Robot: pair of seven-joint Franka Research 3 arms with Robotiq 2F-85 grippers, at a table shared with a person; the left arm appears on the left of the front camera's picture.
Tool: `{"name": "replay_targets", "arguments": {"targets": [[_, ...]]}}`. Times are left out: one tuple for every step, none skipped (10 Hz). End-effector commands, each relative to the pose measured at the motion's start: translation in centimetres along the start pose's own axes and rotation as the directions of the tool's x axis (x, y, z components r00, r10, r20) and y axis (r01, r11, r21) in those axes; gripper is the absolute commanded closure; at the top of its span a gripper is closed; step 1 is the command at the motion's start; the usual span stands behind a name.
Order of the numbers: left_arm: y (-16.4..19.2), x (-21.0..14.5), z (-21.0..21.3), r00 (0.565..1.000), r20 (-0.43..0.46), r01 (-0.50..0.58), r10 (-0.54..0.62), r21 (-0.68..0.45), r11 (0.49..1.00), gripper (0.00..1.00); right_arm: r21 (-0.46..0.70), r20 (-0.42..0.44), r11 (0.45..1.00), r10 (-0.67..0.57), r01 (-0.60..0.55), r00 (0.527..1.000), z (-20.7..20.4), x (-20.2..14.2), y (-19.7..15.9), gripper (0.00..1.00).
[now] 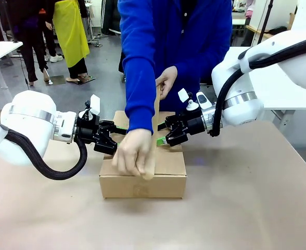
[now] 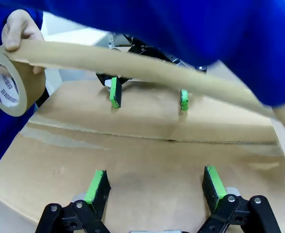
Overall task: Pack the gift set into the box.
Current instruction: Press and hold the closed box until the human finishes sealing it.
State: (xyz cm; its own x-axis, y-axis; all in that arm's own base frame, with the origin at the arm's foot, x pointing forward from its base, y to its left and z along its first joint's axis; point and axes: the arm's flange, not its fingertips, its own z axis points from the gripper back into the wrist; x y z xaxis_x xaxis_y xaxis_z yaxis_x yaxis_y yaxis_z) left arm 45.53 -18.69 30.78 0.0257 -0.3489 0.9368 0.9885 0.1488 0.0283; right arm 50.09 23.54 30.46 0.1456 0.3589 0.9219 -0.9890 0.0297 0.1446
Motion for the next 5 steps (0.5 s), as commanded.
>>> {"name": "replay_targets", "arguments": {"targets": [[-0.13,-0.12,-0.18,1.000,-0.003,0.002,-0.002,-0.004,1.000,0.00,-0.012,-0.019,1.000,0.002,-0.003,1.000,-0.36,-0.19,0.03,0.00],[-0.13,-0.12,-0.18,1.000,-0.003,0.002,-0.002,-0.004,1.000,0.00,-0.012,-0.019,1.000,0.002,-0.003,1.000,-0.36,-0.19,0.03,0.00],[-0.13,-0.12,-0.18,1.000,-0.003,0.002,-0.002,-0.004,1.000,0.00,-0.012,-0.019,1.000,0.002,-0.003,1.000,-0.36,-0.19,0.03,0.00],[-0.13,-0.12,-0.18,1.000,-0.003,0.002,-0.002,-0.004,1.000,0.00,-0.012,-0.019,1.000,0.002,-0.003,1.000,-0.36,-0.19,0.03,0.00],[-0.13,-0.12,-0.18,1.000,-0.003,0.002,-0.002,-0.004,1.000,0.00,-0.012,-0.019,1.000,0.002,-0.003,1.000,-0.36,-0.19,0.03,0.00]]}}
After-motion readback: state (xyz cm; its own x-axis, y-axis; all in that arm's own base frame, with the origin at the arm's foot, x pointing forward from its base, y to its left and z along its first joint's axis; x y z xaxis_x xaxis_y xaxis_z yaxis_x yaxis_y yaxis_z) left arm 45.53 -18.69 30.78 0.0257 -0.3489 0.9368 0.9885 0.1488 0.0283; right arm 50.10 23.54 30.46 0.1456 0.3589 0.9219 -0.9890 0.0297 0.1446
